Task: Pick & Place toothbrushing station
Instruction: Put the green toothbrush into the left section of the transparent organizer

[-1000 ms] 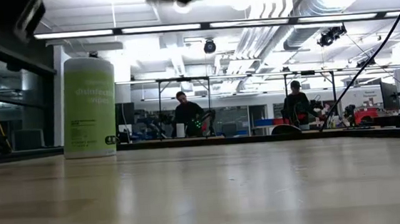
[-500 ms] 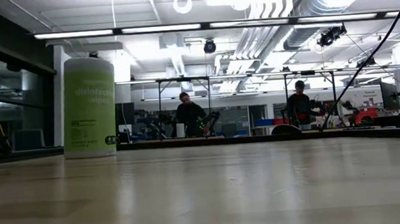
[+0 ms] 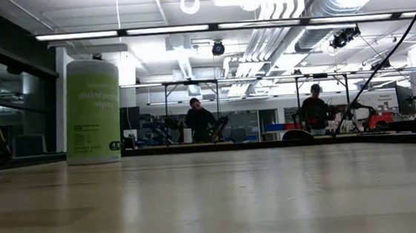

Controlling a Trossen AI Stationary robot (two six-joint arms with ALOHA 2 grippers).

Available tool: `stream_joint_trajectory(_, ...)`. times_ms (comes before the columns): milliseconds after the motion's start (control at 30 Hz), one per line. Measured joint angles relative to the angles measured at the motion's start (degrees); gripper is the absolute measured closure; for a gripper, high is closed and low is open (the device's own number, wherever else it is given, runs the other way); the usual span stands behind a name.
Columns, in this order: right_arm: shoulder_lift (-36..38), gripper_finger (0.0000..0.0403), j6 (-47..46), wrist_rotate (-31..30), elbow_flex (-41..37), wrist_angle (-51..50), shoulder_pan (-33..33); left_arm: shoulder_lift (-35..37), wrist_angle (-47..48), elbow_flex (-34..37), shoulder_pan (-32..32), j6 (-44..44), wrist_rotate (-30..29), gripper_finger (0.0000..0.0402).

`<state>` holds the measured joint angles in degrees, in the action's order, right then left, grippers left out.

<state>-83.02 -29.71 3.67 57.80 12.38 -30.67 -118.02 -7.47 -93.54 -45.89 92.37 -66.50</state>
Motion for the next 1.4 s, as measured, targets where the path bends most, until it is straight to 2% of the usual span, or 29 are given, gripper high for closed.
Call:
stream_joint_trajectory(133, 0.00, 0.0275, 0.00, 0.97, 0.00, 0.33, 0.12, 0.00, -4.64, 0.00, 0.67, 6.20, 1.07, 0.0399)
stream_joint_trajectory(333, 0.00, 0.0275, 0.04, 1.17, 0.00, 0.35, 0.08, 0.00, -8.17, 0.00, 2.05, 10.27, 4.94, 0.0399)
stream_joint_trajectory(800, 0.09, 0.0275, -0.48, 1.19, 0.00, -0.39, 0.04, 0.02, -9.61, 0.00, 3.08, 12.17, 8.65, 0.0399)
stream_joint_trajectory(1400, 0.09, 0.0275, -2.19, 2.37, -0.02, -0.26, 0.03, 0.07, -8.19, -0.04, 2.80, 8.73, 2.75, 0.0399)
